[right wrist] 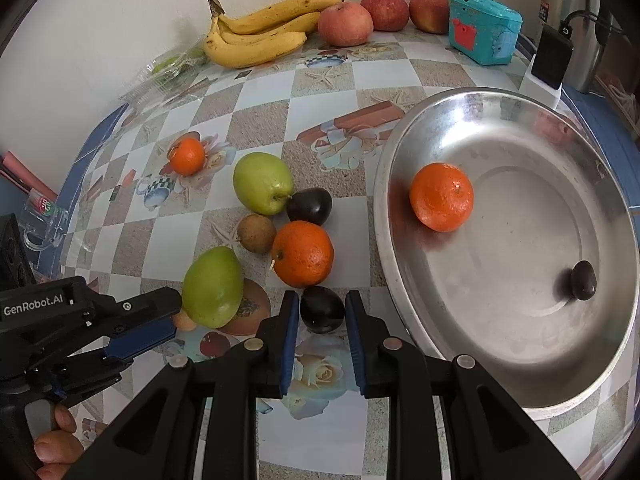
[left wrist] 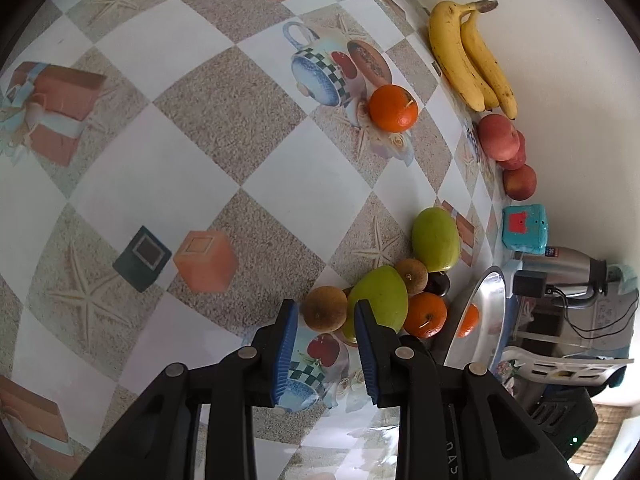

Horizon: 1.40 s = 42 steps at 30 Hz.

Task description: Organize fruits

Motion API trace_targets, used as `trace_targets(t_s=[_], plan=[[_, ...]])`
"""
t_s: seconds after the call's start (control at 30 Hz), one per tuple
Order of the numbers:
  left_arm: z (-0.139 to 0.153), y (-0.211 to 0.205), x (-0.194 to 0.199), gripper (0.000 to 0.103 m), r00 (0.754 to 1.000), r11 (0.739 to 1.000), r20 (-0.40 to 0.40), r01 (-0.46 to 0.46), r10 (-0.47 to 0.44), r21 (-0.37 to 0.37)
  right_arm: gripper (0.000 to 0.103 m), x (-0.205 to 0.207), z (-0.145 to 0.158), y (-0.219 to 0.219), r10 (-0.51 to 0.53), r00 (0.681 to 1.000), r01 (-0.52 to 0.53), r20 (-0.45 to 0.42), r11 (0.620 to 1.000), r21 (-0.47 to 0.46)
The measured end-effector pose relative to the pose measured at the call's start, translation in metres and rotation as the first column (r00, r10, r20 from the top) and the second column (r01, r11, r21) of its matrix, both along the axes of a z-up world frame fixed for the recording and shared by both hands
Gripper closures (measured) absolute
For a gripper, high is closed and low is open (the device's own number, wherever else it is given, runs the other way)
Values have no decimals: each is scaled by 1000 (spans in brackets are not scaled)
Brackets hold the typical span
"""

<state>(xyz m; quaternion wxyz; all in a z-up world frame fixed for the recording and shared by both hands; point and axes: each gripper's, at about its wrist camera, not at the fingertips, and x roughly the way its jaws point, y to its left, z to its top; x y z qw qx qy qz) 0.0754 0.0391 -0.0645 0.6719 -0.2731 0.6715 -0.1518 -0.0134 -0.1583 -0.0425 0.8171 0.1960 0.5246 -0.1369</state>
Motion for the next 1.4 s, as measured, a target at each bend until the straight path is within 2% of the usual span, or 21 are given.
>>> trace_targets(t_s=[0.2,0.73,1.07,1.13,1.23,1.4], plan=[[-3,4,-1,81,1000,1000,-7,-18,18,-17,78,0,1,0,-3,1000,3,2,1000,3],[11,11,5,81,997,999,46,-53,54,-9,81,-1,5,0,2,1000,-2,15,1000,11],[9,20,5,81,995,995,34,-96,95,16,81,-1,2,-2,-8,1000,8,-1,1000,15],[9,21,6,81,995,995,33,-99,99,15,80,-1,2,-2,-10,1000,10,-3,1000,17],[8,21,5,81,995,995,29,-100,100,14,72,1,-1,0,1,1000,-1,-14,1000,13],[8,22,5,81,995,995,23,-102,101,16,72,3,-10,3,20,999,-20,-49,1000,3]])
